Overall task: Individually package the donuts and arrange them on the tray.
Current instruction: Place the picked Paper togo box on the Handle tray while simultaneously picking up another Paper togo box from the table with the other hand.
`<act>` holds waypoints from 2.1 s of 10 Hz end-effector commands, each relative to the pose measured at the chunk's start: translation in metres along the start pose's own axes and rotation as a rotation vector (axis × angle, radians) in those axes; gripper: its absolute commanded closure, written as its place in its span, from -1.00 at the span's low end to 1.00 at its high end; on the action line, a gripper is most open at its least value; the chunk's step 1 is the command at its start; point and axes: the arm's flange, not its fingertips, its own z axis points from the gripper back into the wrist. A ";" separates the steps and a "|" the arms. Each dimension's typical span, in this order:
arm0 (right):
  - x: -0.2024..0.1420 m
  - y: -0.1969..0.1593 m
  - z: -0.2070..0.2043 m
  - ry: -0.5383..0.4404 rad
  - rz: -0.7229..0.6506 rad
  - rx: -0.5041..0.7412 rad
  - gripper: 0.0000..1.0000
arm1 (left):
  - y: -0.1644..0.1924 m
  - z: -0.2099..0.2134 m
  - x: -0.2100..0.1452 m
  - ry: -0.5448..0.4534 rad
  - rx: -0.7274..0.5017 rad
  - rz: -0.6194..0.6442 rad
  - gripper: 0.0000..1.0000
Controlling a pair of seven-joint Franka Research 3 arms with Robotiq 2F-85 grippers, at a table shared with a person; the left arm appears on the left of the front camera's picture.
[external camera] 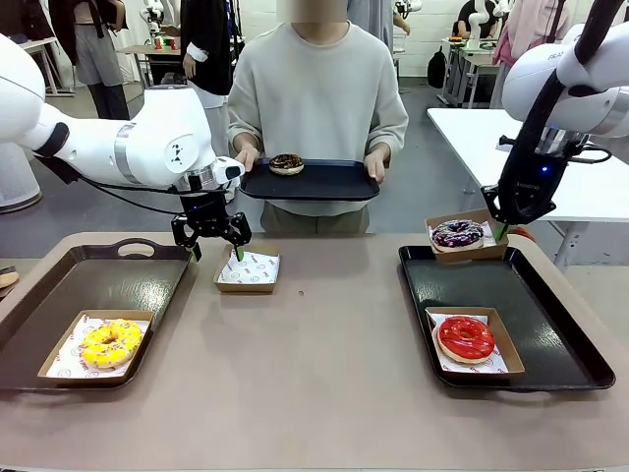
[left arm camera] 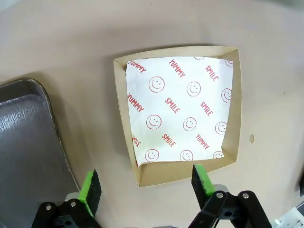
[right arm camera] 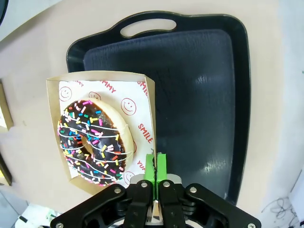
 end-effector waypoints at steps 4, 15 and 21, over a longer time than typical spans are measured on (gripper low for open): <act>0.014 0.003 -0.027 0.020 0.025 -0.012 0.97 | 0.001 -0.009 0.004 -0.003 0.002 -0.004 -1.00; 0.032 -0.055 -0.079 0.090 0.163 0.067 0.97 | 0.000 -0.031 0.036 0.022 0.079 0.060 -1.00; 0.037 -0.058 -0.089 0.086 0.121 0.081 0.97 | 0.001 -0.043 0.041 0.036 0.108 0.082 -1.00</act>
